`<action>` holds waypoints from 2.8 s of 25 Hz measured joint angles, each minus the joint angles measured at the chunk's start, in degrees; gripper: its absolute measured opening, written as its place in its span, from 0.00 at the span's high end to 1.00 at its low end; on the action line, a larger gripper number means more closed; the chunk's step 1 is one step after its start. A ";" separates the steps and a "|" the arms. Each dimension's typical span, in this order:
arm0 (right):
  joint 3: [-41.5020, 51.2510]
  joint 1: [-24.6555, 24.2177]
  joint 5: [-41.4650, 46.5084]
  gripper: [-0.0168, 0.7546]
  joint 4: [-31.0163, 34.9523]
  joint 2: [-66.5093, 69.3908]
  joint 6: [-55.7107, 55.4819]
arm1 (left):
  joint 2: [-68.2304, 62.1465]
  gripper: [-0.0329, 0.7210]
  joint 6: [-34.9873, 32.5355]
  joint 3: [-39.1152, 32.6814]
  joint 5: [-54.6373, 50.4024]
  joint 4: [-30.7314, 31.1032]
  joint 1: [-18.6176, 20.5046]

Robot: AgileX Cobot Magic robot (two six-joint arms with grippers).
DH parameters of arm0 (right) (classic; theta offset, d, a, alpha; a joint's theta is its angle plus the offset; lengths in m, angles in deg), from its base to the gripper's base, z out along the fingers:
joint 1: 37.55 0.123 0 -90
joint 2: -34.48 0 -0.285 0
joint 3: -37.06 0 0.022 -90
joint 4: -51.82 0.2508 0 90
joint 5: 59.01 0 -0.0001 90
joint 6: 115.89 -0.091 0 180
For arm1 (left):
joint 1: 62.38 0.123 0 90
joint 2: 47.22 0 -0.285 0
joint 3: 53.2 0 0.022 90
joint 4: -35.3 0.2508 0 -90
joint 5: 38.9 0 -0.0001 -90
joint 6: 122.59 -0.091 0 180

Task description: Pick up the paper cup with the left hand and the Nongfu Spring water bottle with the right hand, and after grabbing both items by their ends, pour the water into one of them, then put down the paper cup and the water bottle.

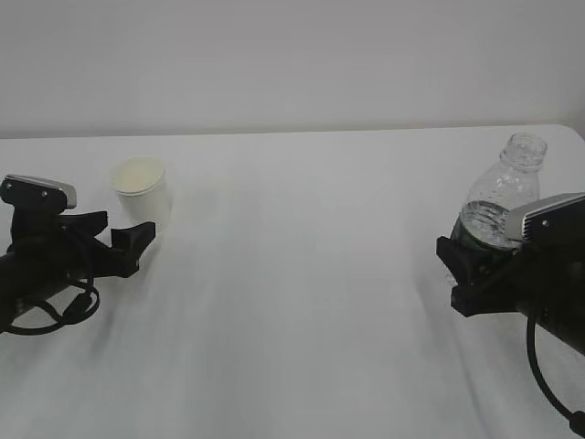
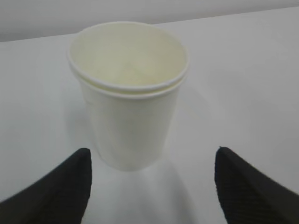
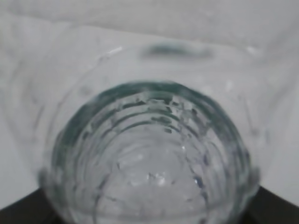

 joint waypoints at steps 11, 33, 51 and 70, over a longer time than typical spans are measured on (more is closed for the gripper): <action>0.00 0.00 0.00 0.39 -0.14 0.00 0.00 | -3.09 0.17 -0.65 4.29 0.22 -1.77 0.00; 0.00 0.00 0.00 0.39 -0.17 0.00 0.00 | -10.46 0.17 -0.90 16.39 0.80 -2.25 0.00; 0.00 0.00 0.00 0.39 -0.17 0.00 0.85 | -11.83 0.29 -0.99 18.04 0.90 -2.14 0.00; 0.00 0.00 0.00 0.39 -0.17 0.00 3.37 | -3.99 0.31 2.93 8.23 1.87 15.87 0.00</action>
